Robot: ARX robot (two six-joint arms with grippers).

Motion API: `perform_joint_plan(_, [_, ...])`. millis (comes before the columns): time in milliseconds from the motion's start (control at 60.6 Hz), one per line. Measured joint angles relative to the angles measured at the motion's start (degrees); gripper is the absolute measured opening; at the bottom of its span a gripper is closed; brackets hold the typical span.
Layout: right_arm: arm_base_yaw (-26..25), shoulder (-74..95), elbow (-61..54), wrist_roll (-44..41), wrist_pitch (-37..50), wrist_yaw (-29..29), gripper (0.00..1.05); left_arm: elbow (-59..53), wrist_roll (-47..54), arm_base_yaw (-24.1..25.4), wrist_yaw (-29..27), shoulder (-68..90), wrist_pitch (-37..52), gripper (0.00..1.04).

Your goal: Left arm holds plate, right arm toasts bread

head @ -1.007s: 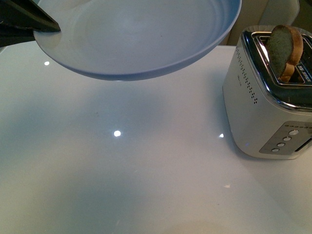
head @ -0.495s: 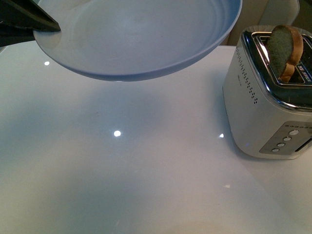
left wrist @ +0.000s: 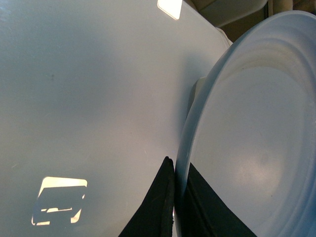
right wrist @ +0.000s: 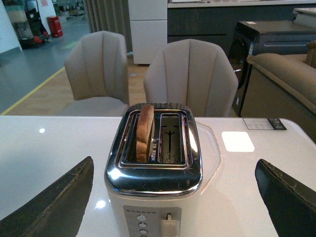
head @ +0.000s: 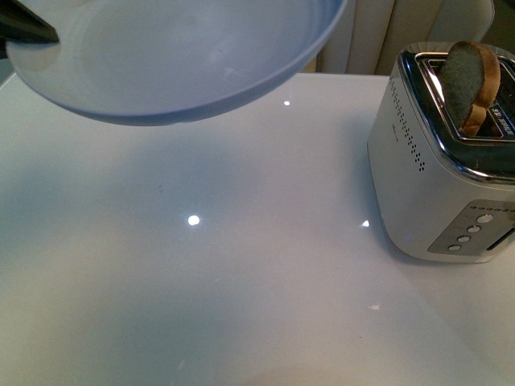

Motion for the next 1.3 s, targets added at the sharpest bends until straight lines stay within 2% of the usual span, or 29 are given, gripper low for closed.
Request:
perform_joint_plan(116, [0.0, 0.0, 0.0, 0.0, 0.0, 0.0, 0.96, -0.8, 4.0, 5.0, 2.4, 0.7, 0.0, 0.03])
perform_joint_plan(330, [0.0, 0.0, 0.0, 0.0, 0.0, 0.0, 0.96, -3.0, 12.7, 17.2, 6.9, 7.7, 2.3, 0.03])
perform_joint_plan(611, [0.0, 0.0, 0.0, 0.0, 0.0, 0.0, 0.96, -3.3, 23.0, 26.1, 9.2, 19.6, 6.2, 0.03])
perform_joint_plan(941, [0.0, 0.0, 0.0, 0.0, 0.0, 0.0, 0.96, -0.9, 29.9, 31.2, 10.7, 33.2, 11.1, 0.03])
perform_joint_plan(1304, [0.0, 0.0, 0.0, 0.0, 0.0, 0.0, 0.96, 8.3, 31.8, 31.5, 9.2, 47.0, 13.8, 0.03])
